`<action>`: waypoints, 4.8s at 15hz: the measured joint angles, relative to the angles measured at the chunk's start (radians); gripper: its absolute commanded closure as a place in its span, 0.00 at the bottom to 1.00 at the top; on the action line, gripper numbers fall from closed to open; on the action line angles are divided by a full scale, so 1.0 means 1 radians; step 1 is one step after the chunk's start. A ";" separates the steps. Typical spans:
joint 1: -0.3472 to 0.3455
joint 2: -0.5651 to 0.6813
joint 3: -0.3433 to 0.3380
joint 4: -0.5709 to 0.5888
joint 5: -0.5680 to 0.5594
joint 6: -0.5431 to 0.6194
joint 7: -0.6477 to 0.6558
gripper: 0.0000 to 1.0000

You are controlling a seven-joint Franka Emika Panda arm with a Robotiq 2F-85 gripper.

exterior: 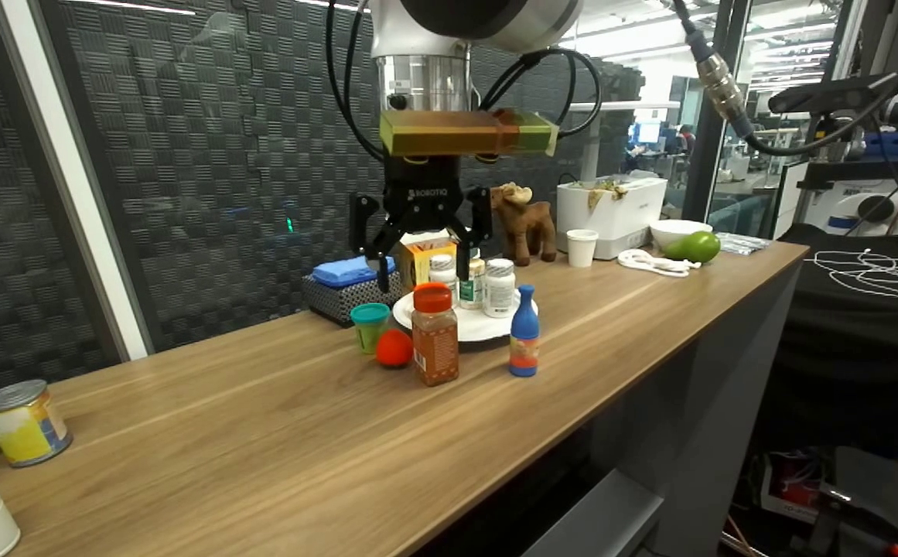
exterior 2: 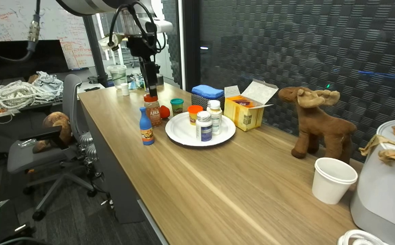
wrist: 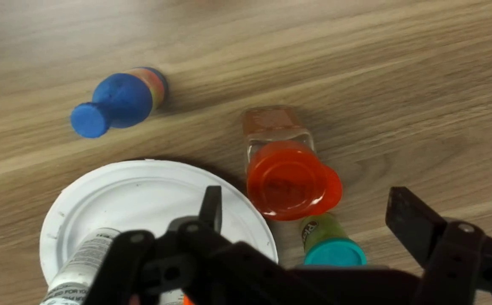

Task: Put all the items surrounding the plate on to the plate.

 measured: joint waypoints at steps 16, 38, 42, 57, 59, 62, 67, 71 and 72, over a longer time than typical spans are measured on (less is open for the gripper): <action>-0.011 0.005 -0.012 0.019 -0.001 -0.023 -0.009 0.27; 0.011 0.071 -0.014 0.046 -0.011 -0.059 0.015 0.65; 0.011 0.063 -0.018 0.065 -0.018 -0.071 0.070 0.76; -0.056 -0.001 -0.050 0.074 -0.140 -0.091 0.260 0.76; -0.076 0.025 -0.056 0.074 -0.117 -0.085 0.241 0.76; -0.096 0.061 -0.062 0.077 -0.079 -0.070 0.212 0.76; -0.104 0.111 -0.074 0.119 -0.055 -0.058 0.182 0.76; -0.104 0.137 -0.089 0.162 -0.055 -0.058 0.182 0.76; -0.104 0.141 -0.092 0.171 -0.055 -0.058 0.182 0.76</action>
